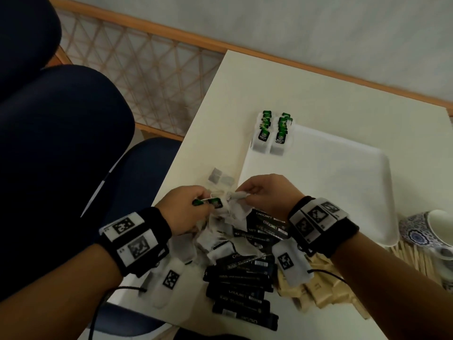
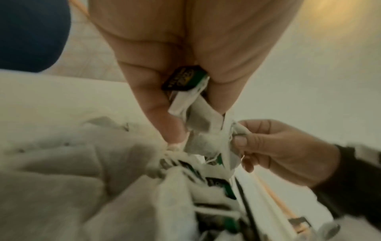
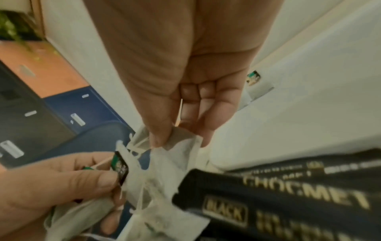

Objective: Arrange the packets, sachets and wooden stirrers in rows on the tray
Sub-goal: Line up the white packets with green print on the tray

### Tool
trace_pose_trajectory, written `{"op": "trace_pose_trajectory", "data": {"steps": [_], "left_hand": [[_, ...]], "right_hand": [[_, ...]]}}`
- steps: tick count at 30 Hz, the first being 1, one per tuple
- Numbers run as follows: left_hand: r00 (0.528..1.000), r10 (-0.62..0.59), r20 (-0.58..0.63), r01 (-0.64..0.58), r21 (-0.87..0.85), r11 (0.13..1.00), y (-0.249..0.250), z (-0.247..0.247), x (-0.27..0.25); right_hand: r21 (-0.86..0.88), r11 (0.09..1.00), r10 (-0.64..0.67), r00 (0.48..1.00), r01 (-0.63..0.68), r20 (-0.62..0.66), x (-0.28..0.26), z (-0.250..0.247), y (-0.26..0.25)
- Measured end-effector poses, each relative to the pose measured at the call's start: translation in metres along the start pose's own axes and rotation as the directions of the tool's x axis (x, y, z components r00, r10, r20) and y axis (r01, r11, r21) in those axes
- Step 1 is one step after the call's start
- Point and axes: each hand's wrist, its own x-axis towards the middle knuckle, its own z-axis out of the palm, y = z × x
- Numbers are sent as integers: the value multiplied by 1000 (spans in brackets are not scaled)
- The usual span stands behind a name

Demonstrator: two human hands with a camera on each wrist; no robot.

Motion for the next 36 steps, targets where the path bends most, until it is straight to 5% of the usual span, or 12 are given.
{"op": "trace_pose_trajectory", "data": {"steps": [4, 8, 17, 24, 31, 34, 36], "left_hand": [[997, -68, -35, 59, -226, 972, 11, -1, 15], [980, -194, 36, 180, -567, 804, 28, 3, 28], [984, -133, 120, 180, -686, 705, 52, 13, 41], [945, -100, 312, 311, -755, 577, 58, 4, 45], [961, -103, 255, 259, -716, 648, 58, 11, 63], [945, -147, 293, 323, -758, 567, 59, 11, 73], [938, -151, 310, 341, -768, 542, 61, 10, 76]], "right_hand": [[176, 984, 32, 999, -30, -5, -7, -18, -1], [281, 960, 11, 999, -19, 30, -11, -31, -8], [491, 871, -72, 983, -20, 168, -11, -42, -18], [253, 966, 61, 997, -50, -36, 5, -47, -6], [209, 978, 18, 981, 23, -193, 19, -48, -1], [16, 990, -130, 943, 141, -307, 19, -47, 3], [-140, 964, -256, 935, 228, -244, 17, -43, 4]]}}
